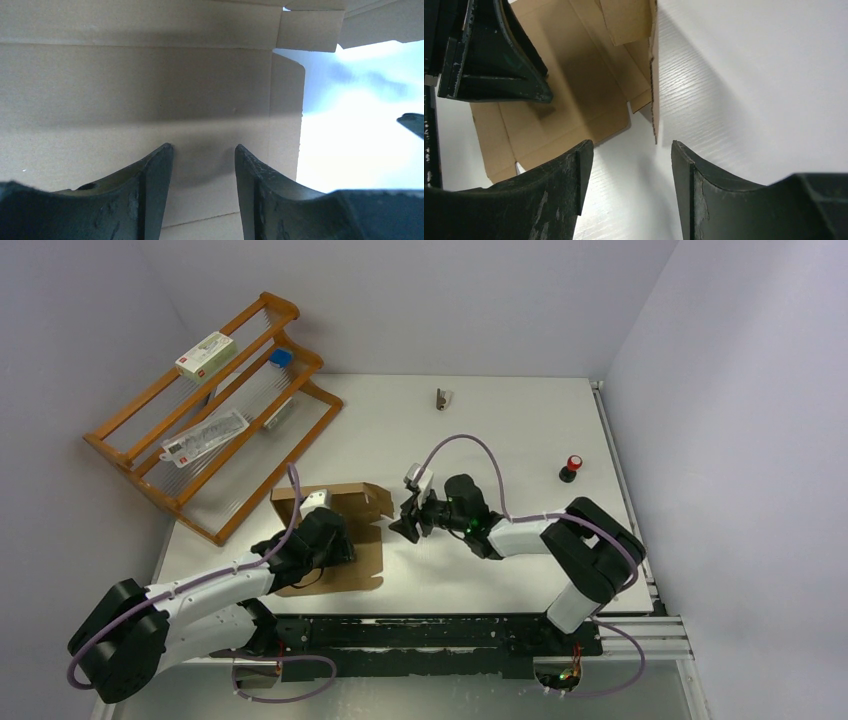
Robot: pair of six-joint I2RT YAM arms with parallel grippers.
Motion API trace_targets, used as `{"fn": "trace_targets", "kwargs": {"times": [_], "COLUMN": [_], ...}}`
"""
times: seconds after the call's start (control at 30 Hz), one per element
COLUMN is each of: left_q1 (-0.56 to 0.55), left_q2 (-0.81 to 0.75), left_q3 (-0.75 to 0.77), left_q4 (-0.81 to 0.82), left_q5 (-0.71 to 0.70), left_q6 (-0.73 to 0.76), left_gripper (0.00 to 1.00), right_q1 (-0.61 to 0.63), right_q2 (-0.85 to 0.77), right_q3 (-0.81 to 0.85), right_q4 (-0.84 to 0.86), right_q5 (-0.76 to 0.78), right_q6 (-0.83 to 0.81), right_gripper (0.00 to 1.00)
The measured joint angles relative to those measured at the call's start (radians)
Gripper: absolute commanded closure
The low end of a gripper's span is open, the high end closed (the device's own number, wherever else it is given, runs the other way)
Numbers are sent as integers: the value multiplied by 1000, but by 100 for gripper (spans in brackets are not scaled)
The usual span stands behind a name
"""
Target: Fold the paper box
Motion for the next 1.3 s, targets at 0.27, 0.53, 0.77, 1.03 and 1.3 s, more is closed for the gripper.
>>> {"fn": "trace_targets", "kwargs": {"times": [0.27,0.53,0.77,1.03,1.3], "left_q1": [0,1,46,85,86], "left_q2": [-2,-66,-74,52,136], "left_q3": [0,18,61,71,87], "left_q4": [-2,-87,-94,-61,-9], "left_q5": [0,-17,-56,-92,-96], "left_q6": [4,19,48,79,98], "left_gripper": [45,39,37,33,32], "right_q1": [-77,-97,-96,-87,-78], "right_q2": [-97,26,125,145,161], "right_q3": [7,140,181,179,178], "right_q4": [-31,-47,-49,-27,-7], "right_q5": [51,113,57,-30,-86], "right_q6": [-47,-84,-88,-73,-58], "right_gripper": [37,38,38,38,38]}}
